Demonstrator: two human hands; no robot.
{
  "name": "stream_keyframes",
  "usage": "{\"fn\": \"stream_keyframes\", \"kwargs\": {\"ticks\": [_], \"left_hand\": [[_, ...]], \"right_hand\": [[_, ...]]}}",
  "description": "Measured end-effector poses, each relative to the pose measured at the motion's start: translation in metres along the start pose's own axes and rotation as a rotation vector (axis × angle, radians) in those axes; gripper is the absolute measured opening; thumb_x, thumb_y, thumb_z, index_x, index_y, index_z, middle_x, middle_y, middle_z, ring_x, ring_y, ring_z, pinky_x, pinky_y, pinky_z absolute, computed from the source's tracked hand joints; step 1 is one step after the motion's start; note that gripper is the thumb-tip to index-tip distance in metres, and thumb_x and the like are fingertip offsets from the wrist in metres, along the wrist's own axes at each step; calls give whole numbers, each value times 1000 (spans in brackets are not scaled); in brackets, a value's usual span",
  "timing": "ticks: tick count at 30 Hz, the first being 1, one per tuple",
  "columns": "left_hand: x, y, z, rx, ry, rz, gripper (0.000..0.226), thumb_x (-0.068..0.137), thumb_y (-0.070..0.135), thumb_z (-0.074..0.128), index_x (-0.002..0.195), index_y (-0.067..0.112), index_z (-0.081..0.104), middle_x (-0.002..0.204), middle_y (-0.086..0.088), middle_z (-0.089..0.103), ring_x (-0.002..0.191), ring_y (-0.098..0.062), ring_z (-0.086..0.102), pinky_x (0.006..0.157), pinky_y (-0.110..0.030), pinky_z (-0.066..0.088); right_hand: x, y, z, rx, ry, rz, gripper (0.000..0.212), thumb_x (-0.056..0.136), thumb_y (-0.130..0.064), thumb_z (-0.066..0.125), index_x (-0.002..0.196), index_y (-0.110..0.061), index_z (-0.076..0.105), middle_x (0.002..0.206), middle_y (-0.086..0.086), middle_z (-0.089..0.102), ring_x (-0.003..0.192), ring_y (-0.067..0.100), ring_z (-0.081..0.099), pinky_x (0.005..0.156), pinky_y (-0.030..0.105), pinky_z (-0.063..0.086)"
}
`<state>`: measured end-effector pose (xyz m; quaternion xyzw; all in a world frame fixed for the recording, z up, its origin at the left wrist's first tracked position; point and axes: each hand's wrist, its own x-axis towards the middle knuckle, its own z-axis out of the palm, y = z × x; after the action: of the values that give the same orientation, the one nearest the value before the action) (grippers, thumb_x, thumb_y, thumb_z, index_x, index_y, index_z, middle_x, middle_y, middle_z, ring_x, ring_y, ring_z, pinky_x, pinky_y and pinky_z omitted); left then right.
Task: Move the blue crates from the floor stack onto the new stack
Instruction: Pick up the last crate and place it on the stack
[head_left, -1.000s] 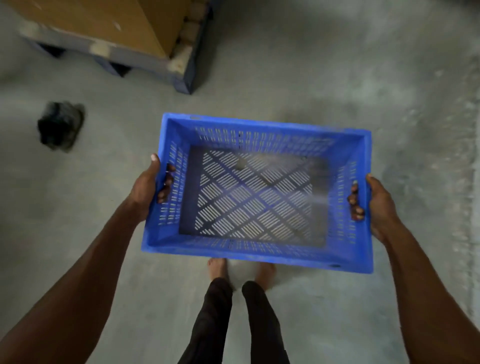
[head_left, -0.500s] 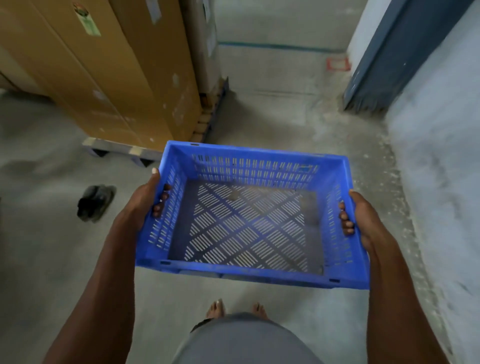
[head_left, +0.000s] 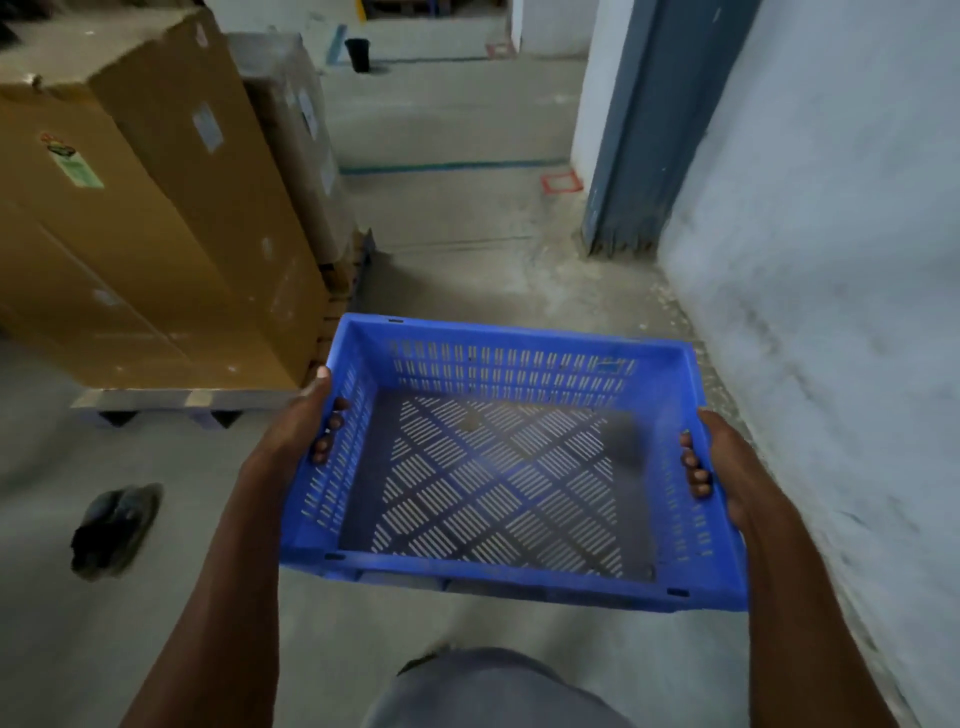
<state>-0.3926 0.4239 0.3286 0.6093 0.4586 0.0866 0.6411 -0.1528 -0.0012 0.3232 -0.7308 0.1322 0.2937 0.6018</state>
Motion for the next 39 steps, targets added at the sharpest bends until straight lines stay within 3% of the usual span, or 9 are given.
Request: {"fn": "stream_keyframes", "kwargs": {"ticks": [10, 19, 30, 39], "left_hand": [[50, 53, 73, 215, -301, 146, 67, 95, 72, 37, 100, 10, 62, 62, 2, 47, 35, -11, 31, 37, -19, 28], [12, 67, 212, 425, -735, 239, 60, 94, 71, 41, 91, 15, 61, 59, 4, 47, 36, -10, 31, 37, -18, 26], [-174, 0, 377, 678, -1272, 348, 61, 95, 71, 39, 90, 14, 61, 60, 2, 45, 33, -10, 31, 36, -18, 27], [-390, -108, 443, 892, -1679, 454, 61, 95, 71, 40, 92, 13, 59, 61, 2, 43, 39, -13, 31, 41, -23, 30]], "right_hand": [[-92, 53, -33, 234, 308, 19, 41, 100, -51, 38, 81, -16, 47, 61, 2, 35, 43, 14, 25, 40, 23, 21], [-216, 156, -72, 545, 694, 52, 42, 99, -54, 40, 80, -17, 47, 59, 0, 36, 37, 11, 26, 36, 19, 23], [-418, 305, -94, 872, 1180, 104, 42, 97, -56, 40, 81, -17, 48, 59, 1, 38, 38, 12, 28, 35, 20, 23], [-585, 420, -50, 1087, 1579, 149, 43, 95, -57, 39, 80, -18, 49, 53, -2, 40, 41, 13, 28, 37, 23, 24]]}}
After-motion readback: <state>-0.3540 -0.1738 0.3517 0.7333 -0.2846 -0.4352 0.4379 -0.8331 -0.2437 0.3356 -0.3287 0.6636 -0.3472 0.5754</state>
